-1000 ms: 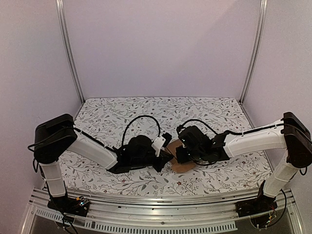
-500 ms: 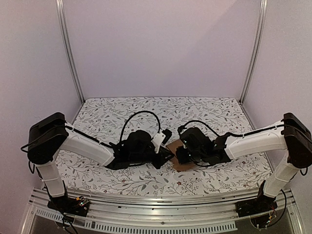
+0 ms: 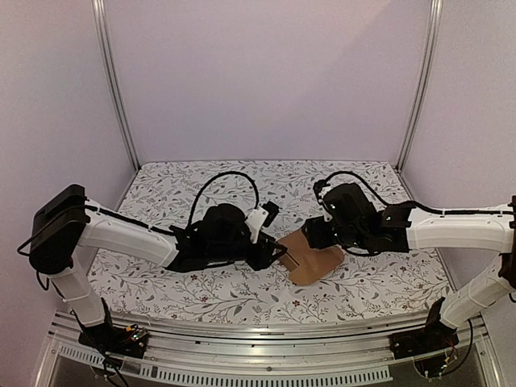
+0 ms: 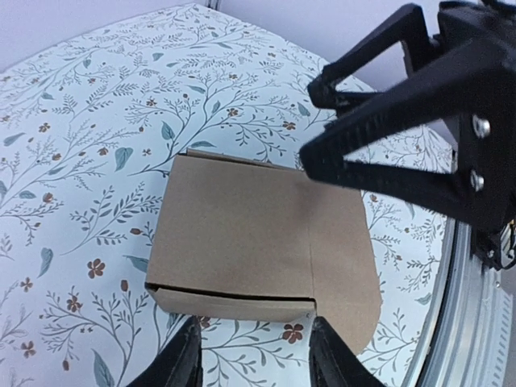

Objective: Fold the paper box

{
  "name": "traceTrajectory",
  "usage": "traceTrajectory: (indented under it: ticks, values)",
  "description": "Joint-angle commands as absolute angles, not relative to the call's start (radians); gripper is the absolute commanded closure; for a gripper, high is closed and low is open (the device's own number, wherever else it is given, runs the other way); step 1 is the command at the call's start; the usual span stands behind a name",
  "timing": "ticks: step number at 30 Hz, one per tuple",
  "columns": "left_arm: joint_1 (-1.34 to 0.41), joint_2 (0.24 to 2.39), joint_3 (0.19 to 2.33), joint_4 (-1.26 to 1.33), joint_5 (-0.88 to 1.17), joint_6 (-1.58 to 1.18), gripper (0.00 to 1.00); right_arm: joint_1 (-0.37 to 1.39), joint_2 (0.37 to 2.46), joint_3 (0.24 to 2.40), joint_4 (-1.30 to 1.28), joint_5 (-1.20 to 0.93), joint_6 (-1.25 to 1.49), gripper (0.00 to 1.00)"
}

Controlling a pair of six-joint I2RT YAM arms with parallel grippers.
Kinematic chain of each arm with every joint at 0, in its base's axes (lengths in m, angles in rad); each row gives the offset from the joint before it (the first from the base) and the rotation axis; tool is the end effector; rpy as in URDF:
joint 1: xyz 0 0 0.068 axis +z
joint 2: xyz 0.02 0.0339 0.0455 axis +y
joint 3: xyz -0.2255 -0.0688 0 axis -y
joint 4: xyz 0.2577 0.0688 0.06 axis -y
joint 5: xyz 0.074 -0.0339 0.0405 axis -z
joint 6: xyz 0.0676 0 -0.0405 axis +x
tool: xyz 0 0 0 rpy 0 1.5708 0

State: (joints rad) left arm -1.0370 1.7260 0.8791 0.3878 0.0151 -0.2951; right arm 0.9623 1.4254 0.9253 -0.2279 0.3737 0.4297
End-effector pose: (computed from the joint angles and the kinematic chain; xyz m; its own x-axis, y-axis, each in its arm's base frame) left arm 0.2013 -0.3427 0.1202 -0.4681 0.2204 -0.8558 0.7646 0.5866 -0.2671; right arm 0.2172 0.2685 0.1746 -0.5991 -0.1815 -0.7798 -0.3944 0.9145 0.0902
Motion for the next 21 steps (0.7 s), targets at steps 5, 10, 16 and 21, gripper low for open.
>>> traceTrajectory:
  ticks: [5, 10, 16, 21]
  values:
    - [-1.014, 1.667, 0.852, 0.347, 0.012, -0.402, 0.27, 0.782, 1.437, 0.974, -0.321, 0.186, 0.337, 0.30]
    - [-1.000, 1.644, 0.818, 0.345, 0.018, -0.489, 0.21, 0.681, 1.511, 1.017, -0.353, -0.024, 0.317, 0.29]
    - [-0.998, 1.629, 0.769, 0.377, 0.064, -0.631, 0.14, 0.629, 1.612, 1.068, -0.365, -0.161, 0.301, 0.34]
    - [-0.996, 1.625, 0.716, 0.426, 0.108, -0.734, 0.14, 0.600, 1.685, 1.094, -0.364, -0.235, 0.297, 0.41]
